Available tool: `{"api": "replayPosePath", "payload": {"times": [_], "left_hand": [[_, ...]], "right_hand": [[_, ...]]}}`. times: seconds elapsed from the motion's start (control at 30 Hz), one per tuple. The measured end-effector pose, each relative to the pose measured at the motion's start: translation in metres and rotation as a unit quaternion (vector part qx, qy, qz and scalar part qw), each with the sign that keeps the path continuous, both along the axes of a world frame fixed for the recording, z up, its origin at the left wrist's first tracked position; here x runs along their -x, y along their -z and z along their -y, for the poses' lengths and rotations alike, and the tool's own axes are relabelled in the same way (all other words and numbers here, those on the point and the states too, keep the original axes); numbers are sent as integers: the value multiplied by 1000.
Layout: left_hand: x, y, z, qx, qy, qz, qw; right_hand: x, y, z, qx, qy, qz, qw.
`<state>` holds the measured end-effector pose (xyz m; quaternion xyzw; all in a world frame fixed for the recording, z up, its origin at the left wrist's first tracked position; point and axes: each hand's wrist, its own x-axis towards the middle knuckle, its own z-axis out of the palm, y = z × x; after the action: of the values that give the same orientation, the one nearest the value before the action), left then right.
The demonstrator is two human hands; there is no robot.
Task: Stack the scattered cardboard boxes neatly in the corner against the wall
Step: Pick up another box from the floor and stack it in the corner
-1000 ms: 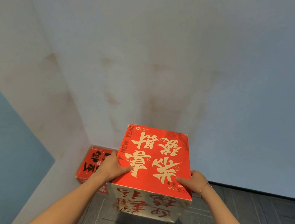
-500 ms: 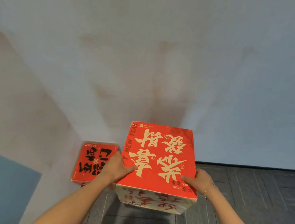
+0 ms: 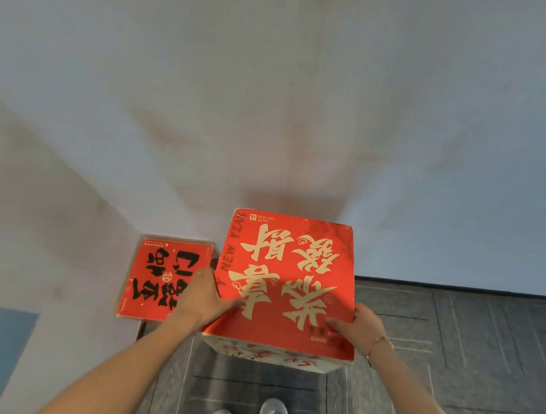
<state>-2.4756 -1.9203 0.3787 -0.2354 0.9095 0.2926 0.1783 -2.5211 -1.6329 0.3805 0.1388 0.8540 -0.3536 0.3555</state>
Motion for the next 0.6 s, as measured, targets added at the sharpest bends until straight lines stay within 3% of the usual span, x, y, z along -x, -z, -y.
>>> {"api": "replayPosePath", "payload": {"times": [0.33, 0.6], "left_hand": [[28, 171, 7, 38, -21, 29, 999], [29, 304, 59, 74, -29, 53, 995]], "right_hand": [[18, 179, 9, 15, 33, 23, 999], [21, 328, 63, 19, 43, 29, 998]]}}
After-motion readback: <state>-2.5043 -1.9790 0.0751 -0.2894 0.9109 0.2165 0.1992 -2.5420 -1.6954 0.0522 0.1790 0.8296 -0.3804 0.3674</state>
